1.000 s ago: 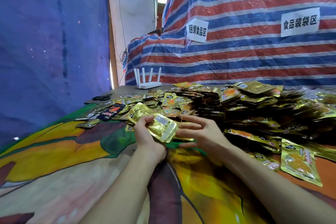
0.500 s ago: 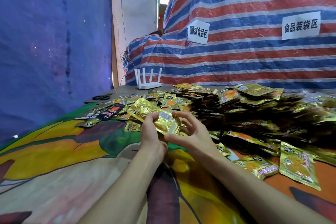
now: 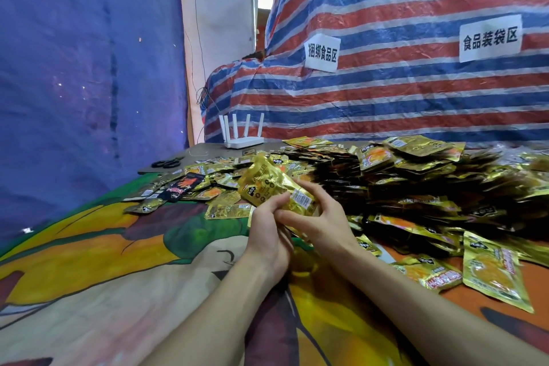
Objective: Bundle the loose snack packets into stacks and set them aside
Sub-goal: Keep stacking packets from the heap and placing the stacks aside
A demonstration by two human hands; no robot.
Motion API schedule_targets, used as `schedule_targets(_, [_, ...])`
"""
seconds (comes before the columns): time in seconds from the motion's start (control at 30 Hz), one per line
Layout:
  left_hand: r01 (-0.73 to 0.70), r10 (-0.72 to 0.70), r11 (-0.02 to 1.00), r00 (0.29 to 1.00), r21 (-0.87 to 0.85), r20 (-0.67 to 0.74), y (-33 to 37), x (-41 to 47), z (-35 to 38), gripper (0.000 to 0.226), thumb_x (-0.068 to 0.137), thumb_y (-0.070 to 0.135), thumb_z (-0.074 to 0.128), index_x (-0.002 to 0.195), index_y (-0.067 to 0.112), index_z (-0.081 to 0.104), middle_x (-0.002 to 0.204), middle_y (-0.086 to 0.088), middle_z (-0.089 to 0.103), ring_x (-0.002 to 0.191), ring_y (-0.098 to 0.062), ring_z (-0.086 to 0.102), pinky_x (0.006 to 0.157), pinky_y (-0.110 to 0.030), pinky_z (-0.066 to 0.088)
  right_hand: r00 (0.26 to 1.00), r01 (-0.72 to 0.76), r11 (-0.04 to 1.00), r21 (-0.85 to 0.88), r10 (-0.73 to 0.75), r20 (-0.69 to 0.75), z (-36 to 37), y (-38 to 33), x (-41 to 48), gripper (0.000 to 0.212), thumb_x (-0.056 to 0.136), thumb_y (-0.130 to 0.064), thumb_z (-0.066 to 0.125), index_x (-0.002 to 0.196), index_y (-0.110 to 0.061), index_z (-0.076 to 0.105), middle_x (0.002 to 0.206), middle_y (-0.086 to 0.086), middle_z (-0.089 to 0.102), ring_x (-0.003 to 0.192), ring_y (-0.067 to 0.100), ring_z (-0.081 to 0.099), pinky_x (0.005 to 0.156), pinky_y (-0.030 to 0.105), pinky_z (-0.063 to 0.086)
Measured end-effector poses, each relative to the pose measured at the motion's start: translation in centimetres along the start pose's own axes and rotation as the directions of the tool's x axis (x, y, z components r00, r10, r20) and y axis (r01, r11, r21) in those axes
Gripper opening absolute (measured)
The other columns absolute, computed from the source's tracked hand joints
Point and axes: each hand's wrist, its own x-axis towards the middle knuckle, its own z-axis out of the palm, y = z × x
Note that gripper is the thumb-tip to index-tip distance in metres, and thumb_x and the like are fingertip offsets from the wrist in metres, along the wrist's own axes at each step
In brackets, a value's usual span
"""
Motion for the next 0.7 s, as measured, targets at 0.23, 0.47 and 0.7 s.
schedule_targets(0.23, [0.008,-0.004,0.997,0.999,-0.081,0.054,0.6,0.7,-0.8,0.030,0.073,0.015,0.057,0.093,0.007,0.079,0.103,-0.017,0.071,0.091,-0.033,0.066,0.092,-0.043,0.051,0.991,-0.129,0.991,0.045,0.127,0.031,-0.8,0.0,0.6,0.014,0.083,-0.012,0.079,0.096,-0.016,0.079,0.088,0.007,0.078,0.081,0.024,0.076,0.065,0.028,0.058])
schedule_targets(0.47, [0.075,-0.079,0.996,0.993,0.041,0.086,0.4,0.4,-0.5,0.021,0.068,0.019,0.063,0.075,0.006,0.079,0.080,-0.016,0.072,0.065,-0.030,0.071,0.069,-0.039,0.061,0.958,-0.280,0.959,0.038,0.276,0.083,-1.9,-1.0,0.6,0.013,0.082,-0.013,0.081,0.094,-0.009,0.078,0.082,0.014,0.076,0.069,0.028,0.073,0.057,0.033,0.056])
schedule_targets(0.7, [-0.252,0.239,0.967,0.868,0.028,-0.436,1.7,1.4,-1.9,0.029,0.095,0.040,0.053,0.088,0.013,0.061,0.082,-0.001,0.059,0.066,-0.016,0.053,0.058,-0.028,0.036,0.913,-0.251,0.940,-0.231,0.150,-0.380,-4.4,-3.4,4.4,0.018,0.088,-0.029,0.075,0.084,-0.012,0.074,0.075,0.004,0.072,0.061,0.013,0.065,0.048,0.023,0.049])
